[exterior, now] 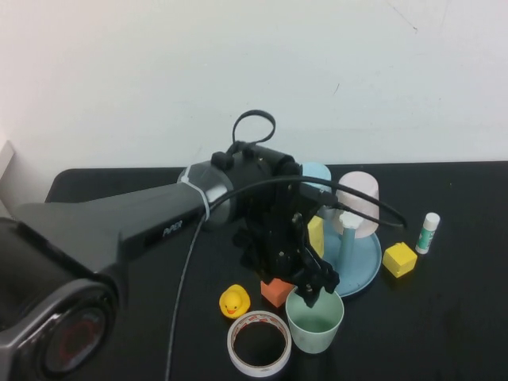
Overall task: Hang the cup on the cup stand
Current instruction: Pick up the cup from the table
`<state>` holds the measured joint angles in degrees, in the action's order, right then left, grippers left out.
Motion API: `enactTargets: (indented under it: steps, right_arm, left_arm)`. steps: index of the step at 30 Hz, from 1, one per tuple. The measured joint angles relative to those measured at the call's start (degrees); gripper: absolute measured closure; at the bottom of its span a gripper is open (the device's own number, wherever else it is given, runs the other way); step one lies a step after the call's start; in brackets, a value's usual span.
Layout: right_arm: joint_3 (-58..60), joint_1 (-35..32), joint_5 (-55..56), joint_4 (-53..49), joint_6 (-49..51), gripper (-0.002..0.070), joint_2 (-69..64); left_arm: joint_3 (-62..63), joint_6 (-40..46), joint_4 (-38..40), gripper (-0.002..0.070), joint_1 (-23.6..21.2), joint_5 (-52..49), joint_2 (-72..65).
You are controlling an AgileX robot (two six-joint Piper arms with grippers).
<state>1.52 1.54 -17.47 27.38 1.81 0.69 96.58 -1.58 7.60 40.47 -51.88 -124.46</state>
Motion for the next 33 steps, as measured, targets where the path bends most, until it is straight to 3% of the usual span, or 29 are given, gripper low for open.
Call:
enactTargets:
  steps: [8,11,13,18,20,27,33]
  right_arm:
    - [0.0,0.0,0.0,0.0,-0.5,0.0678,0.0]
    - [0.0,0.0,0.0,0.0,-0.9,0.0678,0.0]
    - [0.0,0.0,0.0,0.0,-1.0,0.0678,0.0]
    - [0.0,0.0,0.0,0.0,-1.1,0.0678,0.0]
    - [0.0,0.0,0.0,0.0,-1.1,0.0678,0.0]
    - [0.0,0.0,0.1,0.0,-1.1,0.0678,0.0]
    - [0.0,0.0,0.1,0.3,-1.4,0.0678,0.0]
  left_arm:
    - [0.1,1.2,2.9,0.0113,-0.1,1.4,-4.4]
    - [0.1,1.2,2.9,0.0155,-0.1,1.2,-5.8]
    - [0.1,1.6,3.1,0.0231,-0.1,1.2,-6.3]
    - [0.1,1.6,3.1,0.056,-0.1,1.7,-6.4]
    - [0.1,1.6,3.1,0.0627,-0.1,1.6,-6.4]
    - [0.1,4.9,3.1,0.0668,-0.1,-1.8,-4.3]
    - [-4.3,9.2,3.1,0.0669,-0.1,-3.7,6.4]
